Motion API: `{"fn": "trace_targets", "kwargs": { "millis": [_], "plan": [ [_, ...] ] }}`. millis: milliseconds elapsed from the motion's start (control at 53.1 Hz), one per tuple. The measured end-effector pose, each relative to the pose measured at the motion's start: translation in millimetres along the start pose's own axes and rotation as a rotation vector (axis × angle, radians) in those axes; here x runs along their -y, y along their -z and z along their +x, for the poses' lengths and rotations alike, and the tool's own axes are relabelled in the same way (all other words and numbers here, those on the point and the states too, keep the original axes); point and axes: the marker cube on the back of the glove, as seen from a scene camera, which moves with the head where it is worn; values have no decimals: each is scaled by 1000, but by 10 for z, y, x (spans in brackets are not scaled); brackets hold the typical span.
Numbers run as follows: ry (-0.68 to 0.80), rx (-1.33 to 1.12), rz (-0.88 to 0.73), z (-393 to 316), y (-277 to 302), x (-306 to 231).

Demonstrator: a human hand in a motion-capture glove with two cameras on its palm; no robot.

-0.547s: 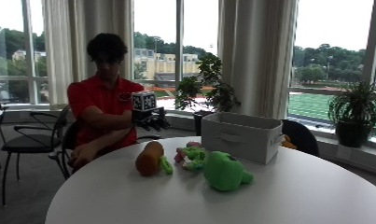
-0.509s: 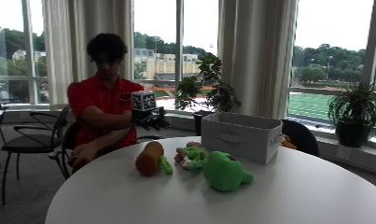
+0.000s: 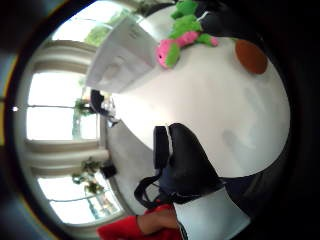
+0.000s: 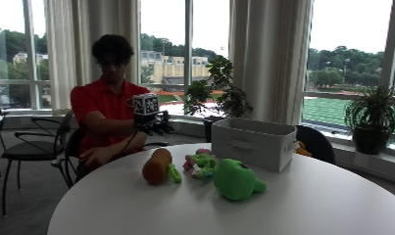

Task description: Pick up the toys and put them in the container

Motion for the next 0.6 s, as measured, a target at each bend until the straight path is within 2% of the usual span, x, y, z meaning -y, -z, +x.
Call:
{"fn": "trace_targets", "kwargs": {
  "millis": [57,302,603],
  "plan": [
    [66,15,-22,39,12,-81],
    [73,-14,80,442,30,283],
    [49,-95,-15,785,300,906]
  ]
}}
